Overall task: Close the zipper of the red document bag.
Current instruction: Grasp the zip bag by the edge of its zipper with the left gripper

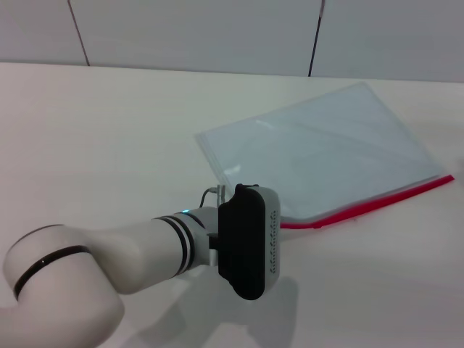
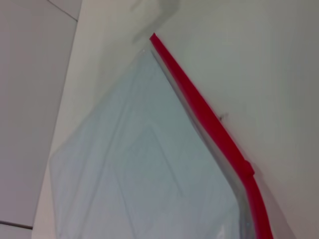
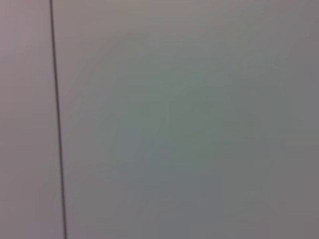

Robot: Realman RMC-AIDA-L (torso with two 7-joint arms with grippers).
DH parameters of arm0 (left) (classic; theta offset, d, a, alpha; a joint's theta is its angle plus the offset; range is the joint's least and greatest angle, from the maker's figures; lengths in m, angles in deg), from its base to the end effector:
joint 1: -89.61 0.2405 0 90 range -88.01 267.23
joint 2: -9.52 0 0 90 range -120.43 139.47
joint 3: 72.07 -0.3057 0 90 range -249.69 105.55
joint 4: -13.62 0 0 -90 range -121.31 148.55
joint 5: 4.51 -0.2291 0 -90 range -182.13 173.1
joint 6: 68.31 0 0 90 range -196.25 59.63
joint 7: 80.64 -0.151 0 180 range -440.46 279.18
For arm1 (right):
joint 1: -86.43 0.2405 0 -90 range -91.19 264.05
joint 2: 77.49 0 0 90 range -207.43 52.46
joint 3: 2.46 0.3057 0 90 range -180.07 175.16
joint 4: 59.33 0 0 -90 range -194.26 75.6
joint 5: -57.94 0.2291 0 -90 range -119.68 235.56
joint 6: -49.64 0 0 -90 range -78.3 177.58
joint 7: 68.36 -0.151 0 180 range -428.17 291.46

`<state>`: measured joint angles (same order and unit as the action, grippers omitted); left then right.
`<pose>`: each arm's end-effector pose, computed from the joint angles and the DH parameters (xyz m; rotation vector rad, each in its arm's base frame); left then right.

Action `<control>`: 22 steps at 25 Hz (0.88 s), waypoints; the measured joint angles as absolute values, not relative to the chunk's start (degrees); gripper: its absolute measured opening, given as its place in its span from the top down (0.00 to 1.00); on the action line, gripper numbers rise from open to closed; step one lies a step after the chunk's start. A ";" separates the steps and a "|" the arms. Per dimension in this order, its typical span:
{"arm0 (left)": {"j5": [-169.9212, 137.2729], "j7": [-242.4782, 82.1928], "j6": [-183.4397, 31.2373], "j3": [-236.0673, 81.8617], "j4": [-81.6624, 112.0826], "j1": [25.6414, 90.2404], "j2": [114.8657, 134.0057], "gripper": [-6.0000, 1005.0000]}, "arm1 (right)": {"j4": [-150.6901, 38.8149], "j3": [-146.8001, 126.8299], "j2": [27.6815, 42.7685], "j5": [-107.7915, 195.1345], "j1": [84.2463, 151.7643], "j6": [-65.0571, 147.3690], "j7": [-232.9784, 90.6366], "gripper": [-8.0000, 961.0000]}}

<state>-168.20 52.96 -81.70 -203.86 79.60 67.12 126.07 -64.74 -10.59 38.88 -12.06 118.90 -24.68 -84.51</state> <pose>-0.2192 0.3498 -0.1814 -2.4286 0.5701 0.2567 0.3650 0.3966 -0.0127 -1.5293 0.5171 0.8476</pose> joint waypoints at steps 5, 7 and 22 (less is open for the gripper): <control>-168.17 52.85 -78.46 -203.86 79.56 68.09 125.92 0.75 | -64.20 -11.77 38.85 -16.48 119.24 -25.28 -83.34 0.06; -168.32 52.58 -76.89 -203.68 79.52 68.79 125.89 0.79 | -64.17 -11.92 38.82 -18.66 119.78 -25.30 -80.60 0.06; -168.20 50.01 -63.91 -199.29 79.21 74.86 125.71 0.94 | -78.97 -11.96 39.07 -26.85 121.85 -25.34 -20.35 0.06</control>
<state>-168.20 50.01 -63.91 -199.29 79.21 74.86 125.71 -78.97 -11.96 39.07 -26.85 121.85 -25.34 -20.35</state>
